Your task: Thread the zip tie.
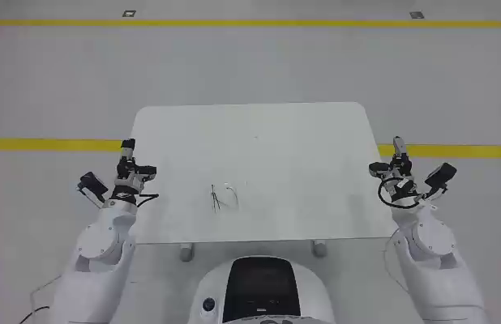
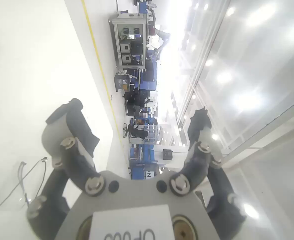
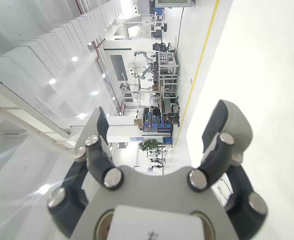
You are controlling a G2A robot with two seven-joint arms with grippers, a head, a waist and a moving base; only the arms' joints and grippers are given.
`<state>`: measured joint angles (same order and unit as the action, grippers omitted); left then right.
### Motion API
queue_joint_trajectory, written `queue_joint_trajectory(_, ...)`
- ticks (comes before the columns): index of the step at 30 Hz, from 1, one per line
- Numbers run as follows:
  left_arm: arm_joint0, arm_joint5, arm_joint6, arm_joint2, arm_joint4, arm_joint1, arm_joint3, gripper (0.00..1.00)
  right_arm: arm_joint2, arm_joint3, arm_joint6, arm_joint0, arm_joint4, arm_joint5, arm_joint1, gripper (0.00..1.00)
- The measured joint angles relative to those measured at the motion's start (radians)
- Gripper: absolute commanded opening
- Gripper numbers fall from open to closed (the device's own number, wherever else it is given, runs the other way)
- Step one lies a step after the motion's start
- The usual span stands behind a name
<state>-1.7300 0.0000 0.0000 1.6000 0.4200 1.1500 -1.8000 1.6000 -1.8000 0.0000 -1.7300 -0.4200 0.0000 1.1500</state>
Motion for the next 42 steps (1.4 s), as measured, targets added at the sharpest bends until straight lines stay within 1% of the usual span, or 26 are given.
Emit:
queue_joint_trajectory(1,0.0,0.0,0.0,0.0,0.0,0.0,0.0,1.0,0.0,0.0,0.0,0.0,0.0,0.0,0.0,0.78)
queue_joint_trajectory(2,0.0,0.0,0.0,0.0,0.0,0.0,0.0,0.78,0.0,0.0,0.0,0.0,0.0,0.0,0.0,1.0)
queue_joint_trajectory(3,0.0,0.0,0.0,0.0,0.0,0.0,0.0,1.0,0.0,0.0,0.0,0.0,0.0,0.0,0.0,1.0)
queue_joint_trajectory(6,0.001,-0.007,-0.011,-0.004,-0.013,-0.002,-0.008,1.0,0.0,0.0,0.0,0.0,0.0,0.0,0.0,1.0)
queue_joint_trajectory(9,-0.005,0.002,-0.056,-0.026,-0.148,-0.007,-0.021,1.0,0.0,0.0,0.0,0.0,0.0,0.0,0.0,1.0)
queue_joint_trajectory(10,-0.006,-0.005,-0.064,-0.034,-0.193,-0.007,-0.023,1.0,0.0,0.0,0.0,0.0,0.0,0.0,0.0,1.0)
queue_joint_trajectory(11,-0.007,-0.011,-0.064,-0.036,-0.204,-0.006,-0.023,1.0,0.0,0.0,0.0,0.0,0.0,0.0,0.0,1.0)
queue_joint_trajectory(19,-0.007,-0.014,-0.061,-0.035,-0.189,-0.006,-0.022,1.0,0.0,0.0,0.0,0.0,0.0,0.0,0.0,1.0)
queue_joint_trajectory(21,-0.004,-0.023,-0.07,-0.036,-0.2,-0.007,-0.025,1.0,0.0,0.0,0.0,0.0,0.0,0.0,0.0,1.0)
queue_joint_trajectory(22,-0.002,-0.037,-0.085,-0.036,-0.231,-0.009,-0.024,1.0,0.0,0.0,0.0,0.0,0.0,0.0,0.0,1.0)
queue_joint_trajectory(24,-0.001,-0.044,-0.106,-0.037,-0.291,-0.012,-0.024,1.0,0.0,0.0,0.0,0.0,0.0,0.0,0.0,1.0)
queue_joint_trajectory(27,-0.006,-0.031,-0.156,-0.05,-0.431,-0.019,-0.034,1.0,0.0,0.0,0.0,0.0,0.0,0.0,0.0,1.0)
queue_joint_trajectory(29,-0.011,-0.019,-0.219,-0.067,-0.534,-0.026,-0.041,1.0,0.0,0.0,0.0,0.0,0.0,0.0,0.0,1.0)
queue_joint_trajectory(30,-0.011,-0.018,-0.246,-0.07,-0.572,-0.028,-0.043,1.0,0.0,0.0,0.0,0.0,0.0,0.0,0.0,1.0)
queue_joint_trajectory(31,-0.011,-0.019,-0.258,-0.07,-0.6,-0.028,-0.043,1.0,0.0,0.0,0.0,0.0,0.0,0.0,0.0,1.0)
queue_joint_trajectory(34,-0.01,-0.02,-0.245,-0.069,-0.582,-0.028,-0.043,1.0,0.0,0.0,0.0,0.0,0.0,0.0,0.0,1.0)
queue_joint_trajectory(40,-0.01,-0.02,-0.245,-0.069,-0.58,-0.028,-0.043,1.0,0.0,0.0,0.0,0.0,0.0,0.0,0.0,1.0)
queue_joint_trajectory(41,-0.009,-0.019,-0.247,-0.071,-0.582,-0.029,-0.044,1.0,0.0,0.0,0.0,0.0,0.0,0.0,0.0,1.0)
queue_joint_trajectory(42,0.0,-0.011,-0.257,-0.079,-0.592,-0.03,-0.046,1.0,0.0,0.0,0.0,0.0,0.0,0.0,0.0,1.0)
